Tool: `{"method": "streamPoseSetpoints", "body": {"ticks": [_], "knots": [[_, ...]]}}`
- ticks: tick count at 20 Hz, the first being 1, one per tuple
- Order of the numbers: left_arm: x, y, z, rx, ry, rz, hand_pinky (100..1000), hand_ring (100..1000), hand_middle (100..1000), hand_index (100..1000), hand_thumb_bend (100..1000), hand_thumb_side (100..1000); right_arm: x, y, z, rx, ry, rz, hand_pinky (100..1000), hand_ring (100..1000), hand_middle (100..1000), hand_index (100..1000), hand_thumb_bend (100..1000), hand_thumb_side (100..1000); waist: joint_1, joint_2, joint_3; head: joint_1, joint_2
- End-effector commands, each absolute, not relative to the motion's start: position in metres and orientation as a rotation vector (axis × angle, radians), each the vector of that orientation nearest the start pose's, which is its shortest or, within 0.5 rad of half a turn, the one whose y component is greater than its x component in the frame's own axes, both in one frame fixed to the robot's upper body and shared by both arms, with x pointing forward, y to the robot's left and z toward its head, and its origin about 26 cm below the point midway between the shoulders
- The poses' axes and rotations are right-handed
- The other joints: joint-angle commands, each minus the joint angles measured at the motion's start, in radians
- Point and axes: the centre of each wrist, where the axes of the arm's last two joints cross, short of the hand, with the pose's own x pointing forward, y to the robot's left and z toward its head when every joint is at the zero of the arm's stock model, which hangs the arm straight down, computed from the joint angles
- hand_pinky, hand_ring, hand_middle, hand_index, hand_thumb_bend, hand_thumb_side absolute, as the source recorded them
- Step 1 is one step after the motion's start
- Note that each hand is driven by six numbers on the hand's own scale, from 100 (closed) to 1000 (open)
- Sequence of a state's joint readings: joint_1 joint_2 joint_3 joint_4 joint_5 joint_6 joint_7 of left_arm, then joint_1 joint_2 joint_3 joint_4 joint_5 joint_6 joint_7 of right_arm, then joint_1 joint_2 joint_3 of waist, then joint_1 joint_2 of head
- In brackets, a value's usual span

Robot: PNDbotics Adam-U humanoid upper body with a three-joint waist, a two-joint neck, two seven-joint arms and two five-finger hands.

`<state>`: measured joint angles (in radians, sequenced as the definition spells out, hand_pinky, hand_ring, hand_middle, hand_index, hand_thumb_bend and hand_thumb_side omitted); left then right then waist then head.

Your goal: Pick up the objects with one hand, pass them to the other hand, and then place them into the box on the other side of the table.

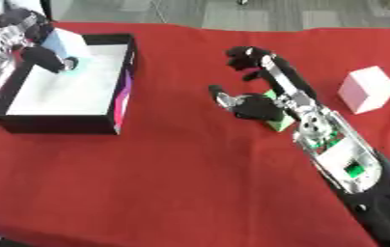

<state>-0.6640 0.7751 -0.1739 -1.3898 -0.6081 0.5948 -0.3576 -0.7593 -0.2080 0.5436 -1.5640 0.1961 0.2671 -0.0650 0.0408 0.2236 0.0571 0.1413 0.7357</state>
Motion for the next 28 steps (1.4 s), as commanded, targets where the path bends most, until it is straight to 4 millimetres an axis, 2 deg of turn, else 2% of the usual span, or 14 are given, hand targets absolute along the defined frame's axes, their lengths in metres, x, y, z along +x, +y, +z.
{"method": "streamPoseSetpoints", "body": {"ticks": [1,4,5,6,7,8,10,11,12,14,19,23,26,28], "knots": [[0.403,0.363,0.244,1.113,-1.076,-0.766,718,712,460,512,197,100,0.355,-0.075,0.204,-0.118,-2.029,0.934,742,801,713,821,429,249,-0.013,-0.005,0.000,0.007,-0.012],[0.410,0.369,0.235,1.099,-1.045,-0.755,737,733,526,593,247,152,0.355,-0.075,0.205,-0.109,-2.033,0.934,739,797,708,817,436,245,-0.015,-0.005,-0.003,0.009,-0.015],[0.412,0.370,0.233,1.094,-1.035,-0.755,737,733,526,593,247,152,0.355,-0.075,0.205,-0.107,-2.034,0.932,739,797,708,817,436,245,-0.015,-0.005,-0.003,0.009,-0.015],[0.414,0.372,0.230,1.090,-1.024,-0.753,749,746,570,648,290,206,0.355,-0.075,0.205,-0.106,-2.036,0.931,738,796,707,815,436,245,-0.016,-0.005,-0.004,0.009,-0.016],[0.416,0.374,0.227,1.086,-1.012,-0.750,751,749,579,658,305,222,0.355,-0.075,0.206,-0.105,-2.037,0.929,738,796,707,815,437,245,-0.016,-0.005,-0.004,0.009,-0.017],[0.418,0.376,0.225,1.083,-1.000,-0.749,764,770,628,708,388,313,0.355,-0.075,0.206,-0.105,-2.038,0.927,738,795,706,814,438,244,-0.016,-0.005,-0.005,0.009,-0.017],[0.420,0.378,0.220,1.080,-0.977,-0.753,787,810,719,793,510,431,0.355,-0.076,0.206,-0.104,-2.039,0.925,737,794,705,813,440,243,-0.016,-0.004,-0.006,0.009,-0.017],[0.421,0.380,0.218,1.078,-0.968,-0.756,794,821,735,811,549,461,0.355,-0.076,0.206,-0.104,-2.040,0.923,737,794,705,813,440,243,-0.016,-0.004,-0.006,0.008,-0.017],[0.422,0.380,0.217,1.078,-0.962,-0.758,808,835,747,829,649,519,0.355,-0.076,0.206,-0.105,-2.039,0.922,737,793,705,813,441,242,-0.016,-0.004,-0.006,0.008,-0.016],[0.423,0.382,0.215,1.076,-0.950,-0.765,817,842,752,831,716,547,0.355,-0.076,0.206,-0.106,-2.039,0.921,736,792,705,813,441,243,-0.015,-0.004,-0.007,0.008,-0.015],[0.422,0.383,0.219,1.084,-0.964,-0.754,814,839,745,825,692,546,0.355,-0.077,0.206,-0.108,-2.039,0.916,736,791,700,812,440,244,-0.016,-0.005,-0.006,0.004,-0.015],[0.416,0.379,0.233,1.103,-1.035,-0.713,802,826,733,819,594,530,0.355,-0.078,0.207,-0.114,-2.039,0.910,736,790,698,811,438,246,-0.017,-0.006,-0.004,-0.002,-0.013],[0.409,0.374,0.245,1.115,-1.107,-0.671,782,799,702,792,440,513,0.355,-0.080,0.208,-0.116,-2.041,0.905,736,789,697,810,438,244,-0.018,-0.006,-0.003,-0.007,-0.012],[0.403,0.368,0.254,1.126,-1.174,-0.633,773,787,686,775,386,507,0.355,-0.082,0.209,-0.120,-2.047,0.897,736,789,697,810,438,243,-0.019,-0.005,-0.002,-0.012,-0.011]]}}
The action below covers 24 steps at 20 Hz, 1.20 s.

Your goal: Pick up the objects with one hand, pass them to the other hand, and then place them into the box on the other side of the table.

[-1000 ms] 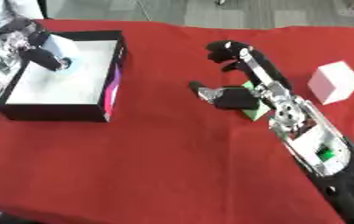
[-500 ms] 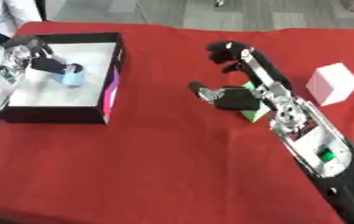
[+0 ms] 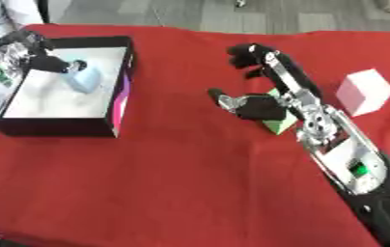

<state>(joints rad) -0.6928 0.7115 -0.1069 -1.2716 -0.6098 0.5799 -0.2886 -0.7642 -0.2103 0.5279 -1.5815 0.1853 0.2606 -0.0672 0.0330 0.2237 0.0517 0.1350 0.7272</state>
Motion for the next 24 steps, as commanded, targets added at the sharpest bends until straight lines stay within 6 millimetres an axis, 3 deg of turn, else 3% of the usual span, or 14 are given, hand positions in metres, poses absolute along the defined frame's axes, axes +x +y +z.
{"method": "streamPoseSetpoints", "body": {"ticks": [1,6,13,17,18,19,24], "knots": [[0.400,0.365,0.259,1.129,-1.207,-0.614,767,778,675,760,342,510,0.355,-0.083,0.210,-0.124,-2.049,0.892,736,788,696,810,437,243,-0.012,-0.005,0.003,-0.008,-0.002],[0.379,0.349,0.281,1.135,-1.399,-0.494,744,758,656,729,278,561,0.357,-0.091,0.219,-0.155,-2.068,0.865,737,788,696,811,437,240,-0.015,-0.006,0.004,-0.019,-0.002],[0.356,0.334,0.296,1.136,-1.574,-0.387,731,738,622,699,241,546,0.358,-0.102,0.230,-0.196,-2.089,0.840,739,785,695,810,439,236,-0.017,-0.005,0.003,-0.021,-0.006],[0.345,0.326,0.297,1.051,-1.672,-0.367,722,729,617,692,172,597,0.360,-0.112,0.238,-0.240,-2.093,0.827,743,788,701,813,440,240,-0.019,-0.005,0.001,-0.024,-0.005],[0.342,0.325,0.296,1.016,-1.701,-0.355,721,732,623,696,169,605,0.361,-0.116,0.242,-0.255,-2.093,0.825,746,791,706,816,331,288,-0.020,-0.006,0.001,-0.026,-0.005],[0.341,0.324,0.295,0.984,-1.726,-0.343,721,735,629,700,168,627,0.362,-0.119,0.245,-0.269,-2.091,0.827,749,794,713,818,437,250,-0.021,-0.006,0.000,-0.028,-0.005],[0.335,0.320,0.282,0.856,-1.793,-0.282,722,752,665,740,169,691,0.371,-0.145,0.260,-0.357,-2.017,0.875,769,819,758,835,443,303,-0.026,-0.007,-0.005,-0.037,-0.006]]}}
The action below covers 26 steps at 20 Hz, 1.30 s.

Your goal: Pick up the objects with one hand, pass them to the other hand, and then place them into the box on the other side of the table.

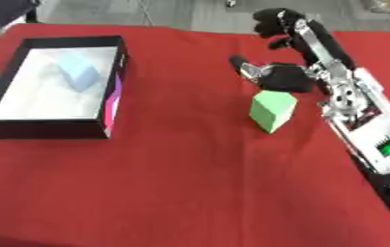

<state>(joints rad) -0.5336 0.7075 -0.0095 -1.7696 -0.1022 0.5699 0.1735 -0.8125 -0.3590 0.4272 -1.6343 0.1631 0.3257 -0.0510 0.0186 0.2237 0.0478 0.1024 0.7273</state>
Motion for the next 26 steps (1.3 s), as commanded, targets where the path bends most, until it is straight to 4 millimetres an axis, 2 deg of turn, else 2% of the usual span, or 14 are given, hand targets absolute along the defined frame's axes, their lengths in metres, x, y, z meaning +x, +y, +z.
{"method": "streamPoseSetpoints", "body": {"ticks": [1,5,9,18,22,26], "knots": [[0.335,0.319,0.279,0.837,-1.797,-0.270,721,753,666,739,169,703,0.374,-0.151,0.263,-0.380,-1.986,0.889,773,826,768,840,449,320,-0.013,-0.008,-0.003,-0.006,-0.006],[0.332,0.317,0.270,0.793,-1.801,-0.211,722,753,666,734,162,725,0.384,-0.173,0.278,-0.458,-1.861,0.921,786,833,780,844,468,349,-0.020,-0.012,-0.007,-0.013,-0.004],[0.333,0.317,0.265,0.781,-1.785,-0.197,723,753,668,733,159,733,0.397,-0.187,0.295,-0.518,-1.739,0.970,809,844,791,850,481,374,-0.027,-0.017,-0.011,-0.024,0.000],[0.334,0.318,0.260,0.790,-1.753,-0.216,725,752,667,729,154,740,0.433,-0.198,0.335,-0.602,-1.494,1.122,862,874,828,864,535,415,-0.034,-0.022,-0.017,-0.038,0.011],[0.335,0.320,0.258,0.796,-1.740,-0.220,725,752,667,726,152,742,0.451,-0.199,0.342,-0.635,-1.390,1.179,881,885,845,876,552,439,-0.034,-0.023,-0.022,-0.040,0.013],[0.335,0.322,0.257,0.806,-1.731,-0.221,726,751,665,724,153,741,0.470,-0.201,0.339,-0.670,-1.255,1.234,899,895,859,894,571,477,-0.037,-0.025,-0.027,-0.041,0.013]]}}
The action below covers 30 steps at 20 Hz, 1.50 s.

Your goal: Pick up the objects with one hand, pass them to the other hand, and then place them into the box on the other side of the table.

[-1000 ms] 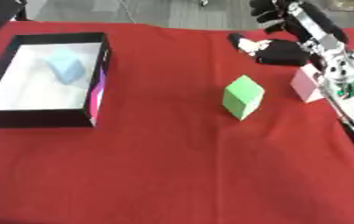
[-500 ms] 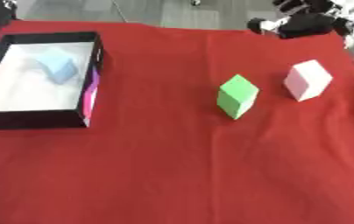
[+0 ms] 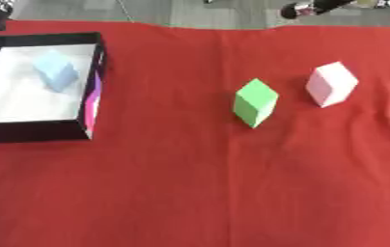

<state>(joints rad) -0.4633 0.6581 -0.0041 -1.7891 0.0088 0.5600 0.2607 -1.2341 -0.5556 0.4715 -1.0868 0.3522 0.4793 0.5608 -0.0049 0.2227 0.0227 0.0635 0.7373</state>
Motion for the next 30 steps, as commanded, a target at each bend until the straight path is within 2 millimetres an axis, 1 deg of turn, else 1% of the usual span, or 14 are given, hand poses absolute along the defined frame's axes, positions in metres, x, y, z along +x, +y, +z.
{"method": "streamPoseSetpoints", "body": {"ticks": [1,3,5,6,7,8,9,10,15,18,21,27,29,30], "knots": [[0.335,0.322,0.257,0.808,-1.730,-0.220,726,751,665,723,153,741,0.474,-0.202,0.339,-0.675,-1.228,1.243,900,897,861,896,574,482,-0.014,-0.024,-0.003,-0.002,0.003],[0.335,0.322,0.257,0.810,-1.727,-0.220,726,751,665,723,153,741,0.480,-0.205,0.337,-0.680,-1.192,1.254,900,897,861,896,574,482,-0.015,-0.024,-0.005,-0.001,0.002],[0.335,0.324,0.256,0.816,-1.722,-0.220,726,750,663,722,152,742,0.486,-0.211,0.331,-0.680,-1.133,1.253,906,900,859,899,596,495,-0.018,-0.025,-0.006,-0.001,0.002],[0.335,0.324,0.256,0.819,-1.720,-0.219,725,750,663,722,152,742,0.489,-0.214,0.329,-0.681,-1.109,1.254,909,900,856,898,575,456,-0.019,-0.025,-0.007,0.000,0.002],[0.335,0.324,0.256,0.821,-1.718,-0.220,725,750,661,720,152,741,0.492,-0.217,0.326,-0.679,-1.087,1.254,911,900,857,899,602,490,-0.020,-0.025,-0.008,0.002,0.002],[0.335,0.325,0.256,0.823,-1.716,-0.220,725,749,659,717,152,741,0.495,-0.220,0.323,-0.678,-1.065,1.251,917,900,856,898,612,487,-0.021,-0.025,-0.008,0.002,0.003],[0.335,0.325,0.256,0.824,-1.714,-0.220,725,748,656,714,152,741,0.497,-0.223,0.320,-0.678,-1.045,1.250,919,899,851,897,590,456,-0.021,-0.025,-0.009,0.003,0.004],[0.335,0.326,0.255,0.825,-1.711,-0.221,725,748,654,711,151,742,0.499,-0.225,0.317,-0.680,-1.024,1.248,919,898,848,895,629,493,-0.021,-0.025,-0.010,0.003,0.005],[0.336,0.327,0.255,0.826,-1.701,-0.220,725,746,640,705,149,746,0.508,-0.242,0.301,-0.649,-0.927,1.244,910,890,828,881,622,535,-0.024,-0.024,-0.015,0.006,0.010],[0.336,0.328,0.254,0.828,-1.696,-0.216,725,744,636,703,149,746,0.510,-0.252,0.296,-0.641,-0.899,1.232,908,890,825,880,623,550,-0.024,-0.025,-0.016,0.008,0.011],[0.336,0.329,0.253,0.832,-1.689,-0.213,724,742,632,702,152,744,0.511,-0.259,0.292,-0.636,-0.885,1.231,907,892,823,882,615,590,-0.024,-0.025,-0.017,0.010,0.012],[0.337,0.330,0.251,0.836,-1.676,-0.214,722,738,624,696,157,738,0.513,-0.266,0.289,-0.627,-0.869,1.238,899,883,812,881,609,666,-0.025,-0.025,-0.016,0.009,0.017],[0.337,0.331,0.250,0.838,-1.672,-0.214,722,737,621,694,157,739,0.513,-0.269,0.288,-0.622,-0.856,1.243,900,880,810,881,611,676,-0.026,-0.025,-0.015,0.009,0.019],[0.338,0.331,0.250,0.839,-1.669,-0.215,721,736,620,694,157,739,0.513,-0.271,0.287,-0.626,-0.847,1.245,900,880,810,882,603,697,-0.026,-0.025,-0.015,0.010,0.021]]}}
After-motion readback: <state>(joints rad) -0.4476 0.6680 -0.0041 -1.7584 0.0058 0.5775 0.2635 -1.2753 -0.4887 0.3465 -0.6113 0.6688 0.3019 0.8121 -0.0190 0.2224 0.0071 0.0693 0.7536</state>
